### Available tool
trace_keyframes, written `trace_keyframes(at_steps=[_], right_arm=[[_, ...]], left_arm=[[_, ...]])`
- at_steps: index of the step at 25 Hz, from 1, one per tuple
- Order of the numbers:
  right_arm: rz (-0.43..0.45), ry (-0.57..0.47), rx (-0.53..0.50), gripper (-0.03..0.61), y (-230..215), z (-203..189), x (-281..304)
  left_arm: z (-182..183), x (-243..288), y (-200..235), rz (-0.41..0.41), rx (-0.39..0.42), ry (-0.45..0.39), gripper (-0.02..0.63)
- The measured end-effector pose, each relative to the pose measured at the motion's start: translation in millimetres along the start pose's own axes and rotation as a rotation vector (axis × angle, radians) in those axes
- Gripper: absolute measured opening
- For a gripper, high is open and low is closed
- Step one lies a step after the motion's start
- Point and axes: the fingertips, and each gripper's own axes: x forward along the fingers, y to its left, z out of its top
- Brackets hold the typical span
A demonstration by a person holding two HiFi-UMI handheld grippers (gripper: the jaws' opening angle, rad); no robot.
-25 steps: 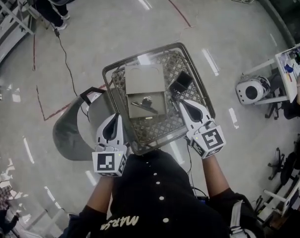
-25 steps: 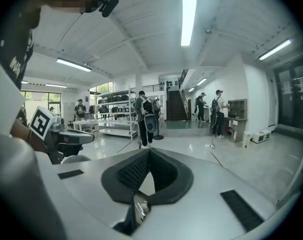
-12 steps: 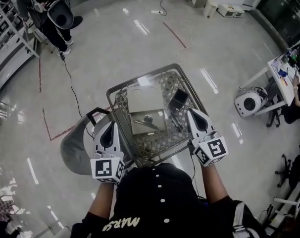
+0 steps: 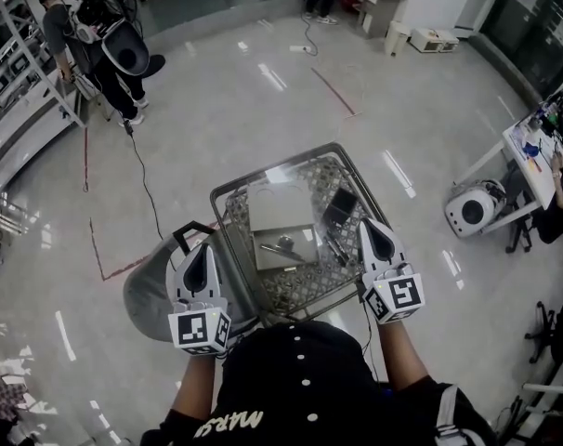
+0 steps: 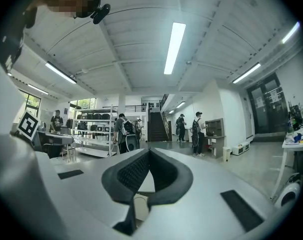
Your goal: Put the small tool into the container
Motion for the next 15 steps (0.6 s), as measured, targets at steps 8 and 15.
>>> trace_keyframes(at_steps=[8, 15], right_arm=[[0.008, -0.001, -0.015, 0.012, 9, -1, 4], [0.001, 0.011, -0.018, 0.012, 13, -4, 5]], left_arm=[[1, -5, 4, 0.014, 0.004, -0.014, 0.026], [2, -7, 1, 0.017, 0.006, -0.014, 0.026]])
